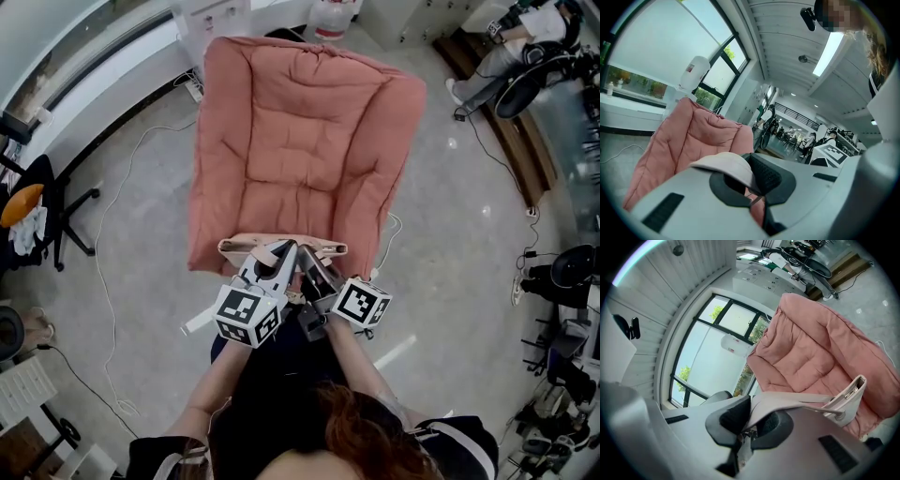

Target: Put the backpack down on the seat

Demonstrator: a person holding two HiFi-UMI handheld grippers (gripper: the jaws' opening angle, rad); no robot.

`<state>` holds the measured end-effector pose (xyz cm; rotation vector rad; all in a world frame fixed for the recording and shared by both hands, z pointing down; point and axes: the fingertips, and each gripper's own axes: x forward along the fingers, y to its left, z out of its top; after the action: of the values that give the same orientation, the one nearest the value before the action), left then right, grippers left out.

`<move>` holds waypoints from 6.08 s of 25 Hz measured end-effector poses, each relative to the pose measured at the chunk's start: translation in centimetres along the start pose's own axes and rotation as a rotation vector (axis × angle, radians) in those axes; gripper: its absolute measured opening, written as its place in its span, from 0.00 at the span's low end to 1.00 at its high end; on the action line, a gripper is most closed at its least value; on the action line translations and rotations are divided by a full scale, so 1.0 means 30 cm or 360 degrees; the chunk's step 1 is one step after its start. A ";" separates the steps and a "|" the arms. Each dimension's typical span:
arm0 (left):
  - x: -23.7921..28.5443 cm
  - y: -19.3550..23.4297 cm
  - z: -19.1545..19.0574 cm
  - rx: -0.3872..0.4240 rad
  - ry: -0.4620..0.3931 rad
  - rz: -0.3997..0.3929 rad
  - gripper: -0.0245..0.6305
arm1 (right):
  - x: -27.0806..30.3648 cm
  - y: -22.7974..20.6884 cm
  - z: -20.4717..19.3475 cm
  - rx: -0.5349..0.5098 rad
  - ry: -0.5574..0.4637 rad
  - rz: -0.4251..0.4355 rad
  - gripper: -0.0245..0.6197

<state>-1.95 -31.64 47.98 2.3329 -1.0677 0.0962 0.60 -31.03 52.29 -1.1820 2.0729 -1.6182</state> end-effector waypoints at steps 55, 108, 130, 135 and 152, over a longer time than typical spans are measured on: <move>0.213 0.302 -0.343 -0.0535 0.0309 0.0194 0.07 | 0.132 -0.416 -0.047 0.0682 -0.0058 -0.0230 0.10; -0.088 0.210 -0.638 -0.0975 0.0393 0.0333 0.49 | -0.190 -0.445 -0.212 0.0876 -0.0085 -0.0295 0.44; -0.051 0.064 -0.654 -0.0836 0.0461 0.0331 0.49 | -0.494 -0.536 -0.153 0.0840 -0.0192 -0.0440 0.44; -0.014 0.030 -0.585 -0.0602 0.0489 0.0281 0.48 | -0.452 -0.468 -0.080 0.0567 -0.0193 -0.0401 0.44; 0.017 -0.087 -0.138 0.0397 0.0245 0.0120 0.48 | -0.303 -0.058 0.111 -0.0721 -0.0205 -0.0104 0.44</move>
<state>0.95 -28.47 50.38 2.4561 -1.1197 0.4541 9.27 -26.85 50.26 -1.4595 2.4088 -1.0862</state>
